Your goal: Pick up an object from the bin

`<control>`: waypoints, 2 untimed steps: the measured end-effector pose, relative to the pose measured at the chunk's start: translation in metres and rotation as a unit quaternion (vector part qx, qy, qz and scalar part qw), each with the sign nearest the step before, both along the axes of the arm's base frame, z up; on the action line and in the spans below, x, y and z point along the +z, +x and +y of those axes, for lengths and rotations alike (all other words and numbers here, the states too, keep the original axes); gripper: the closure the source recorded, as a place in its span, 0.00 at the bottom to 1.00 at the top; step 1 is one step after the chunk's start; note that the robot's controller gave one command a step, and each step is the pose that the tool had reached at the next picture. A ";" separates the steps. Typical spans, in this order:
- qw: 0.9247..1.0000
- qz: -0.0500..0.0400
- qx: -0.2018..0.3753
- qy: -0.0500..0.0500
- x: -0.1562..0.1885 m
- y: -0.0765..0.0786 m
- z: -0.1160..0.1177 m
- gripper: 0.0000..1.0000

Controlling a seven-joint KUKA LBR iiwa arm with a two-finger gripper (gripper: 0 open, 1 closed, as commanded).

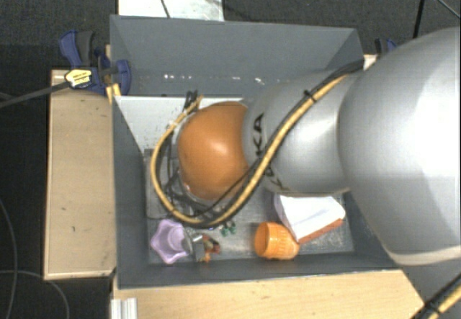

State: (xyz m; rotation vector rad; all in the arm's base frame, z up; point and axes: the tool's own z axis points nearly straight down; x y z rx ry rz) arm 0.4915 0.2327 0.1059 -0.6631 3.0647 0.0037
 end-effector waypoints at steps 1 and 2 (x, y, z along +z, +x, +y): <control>0.990 0.002 0.141 -0.002 0.014 -0.008 -0.015 0.00; 0.966 -0.001 0.259 -0.001 -0.020 -0.004 -0.031 0.00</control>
Offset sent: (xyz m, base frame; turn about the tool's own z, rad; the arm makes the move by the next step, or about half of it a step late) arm -0.0049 -0.0395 -0.0359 -0.5960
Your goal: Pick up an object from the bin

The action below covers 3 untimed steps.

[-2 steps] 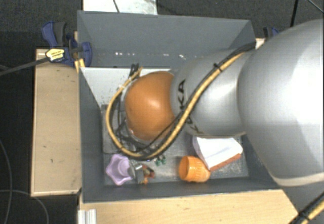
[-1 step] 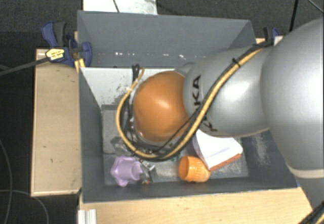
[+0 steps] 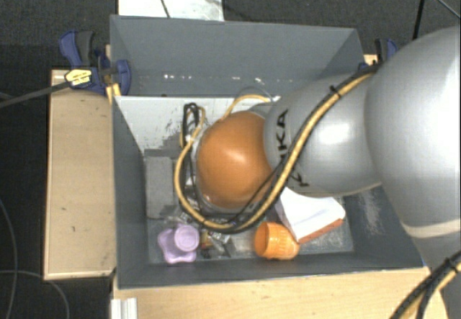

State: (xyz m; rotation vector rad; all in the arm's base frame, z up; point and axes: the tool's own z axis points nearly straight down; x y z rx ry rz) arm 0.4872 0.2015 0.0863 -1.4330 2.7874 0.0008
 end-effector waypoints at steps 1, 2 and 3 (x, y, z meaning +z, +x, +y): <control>0.993 -0.008 0.117 0.001 -0.012 0.000 0.042 1.00; 0.993 -0.008 0.116 0.001 -0.012 0.000 0.042 1.00; 0.993 -0.006 0.116 0.001 -0.008 0.000 0.042 1.00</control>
Offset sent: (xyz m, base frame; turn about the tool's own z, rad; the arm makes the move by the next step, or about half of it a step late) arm 0.0000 0.0000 0.0000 0.0000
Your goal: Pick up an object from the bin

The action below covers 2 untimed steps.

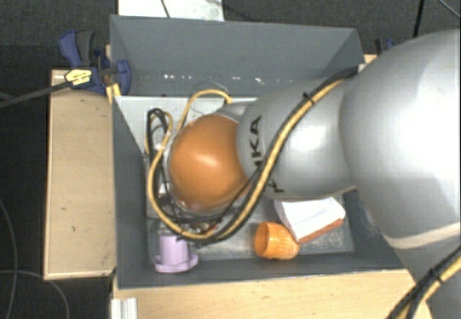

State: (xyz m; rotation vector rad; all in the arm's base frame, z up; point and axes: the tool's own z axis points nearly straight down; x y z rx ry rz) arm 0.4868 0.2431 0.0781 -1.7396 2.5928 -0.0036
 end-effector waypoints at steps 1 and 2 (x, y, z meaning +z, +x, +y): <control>1.000 0.008 0.001 -0.004 0.014 -0.003 -0.001 1.00; 1.000 0.008 0.001 -0.004 0.035 -0.003 0.000 1.00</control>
Offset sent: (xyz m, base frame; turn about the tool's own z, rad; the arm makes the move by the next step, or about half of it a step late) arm 0.0000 -0.0001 0.0592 0.0001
